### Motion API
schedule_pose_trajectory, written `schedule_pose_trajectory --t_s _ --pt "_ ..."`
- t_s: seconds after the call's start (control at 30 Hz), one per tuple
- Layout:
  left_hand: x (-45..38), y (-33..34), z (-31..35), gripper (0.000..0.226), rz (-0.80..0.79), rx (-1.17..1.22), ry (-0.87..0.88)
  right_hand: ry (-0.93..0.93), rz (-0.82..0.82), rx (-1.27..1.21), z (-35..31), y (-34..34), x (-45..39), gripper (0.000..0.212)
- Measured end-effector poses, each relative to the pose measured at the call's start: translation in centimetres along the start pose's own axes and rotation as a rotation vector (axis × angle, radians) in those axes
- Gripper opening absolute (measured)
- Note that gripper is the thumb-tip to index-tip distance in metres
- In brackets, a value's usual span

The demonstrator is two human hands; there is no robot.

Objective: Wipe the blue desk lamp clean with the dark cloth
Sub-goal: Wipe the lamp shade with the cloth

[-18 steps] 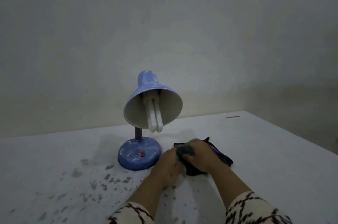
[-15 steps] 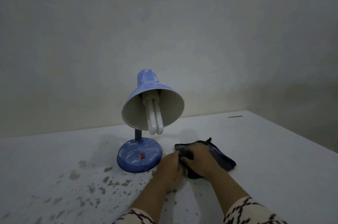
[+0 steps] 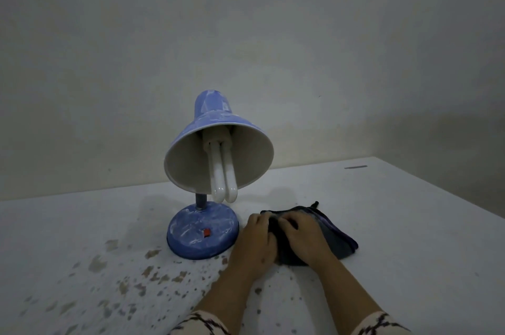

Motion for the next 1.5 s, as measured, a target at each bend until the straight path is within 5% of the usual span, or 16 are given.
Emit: schedule_pose_trajectory --t_s 0.33,0.83,1.1,1.5 --pt "0.5 -0.5 2.3 0.048 0.022 0.288 -0.042 0.109 0.093 -0.389 -0.8 -1.8 1.2 0.016" --pt "1.1 -2.9 11.5 0.048 0.035 0.381 0.164 0.013 0.147 -0.522 -4.6 -7.1 2.4 0.018" --pt "1.3 -6.4 16.5 0.060 -0.070 0.101 0.174 0.064 0.183 -0.818 -7.1 -9.6 2.0 0.016" --pt "3.2 -17.9 22.9 0.045 0.142 -0.156 0.346 0.050 0.221 -0.920 -12.9 -10.1 -0.7 0.020"
Point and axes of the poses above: each hand's wrist, its own x-axis away from the middle knuckle, its own y-axis out of the palm, z = x × y, the point moved 1 cm from there along -x, towards the middle knuckle, and after that the axes turned 2 degrees about -x, right-handed, at the moved point
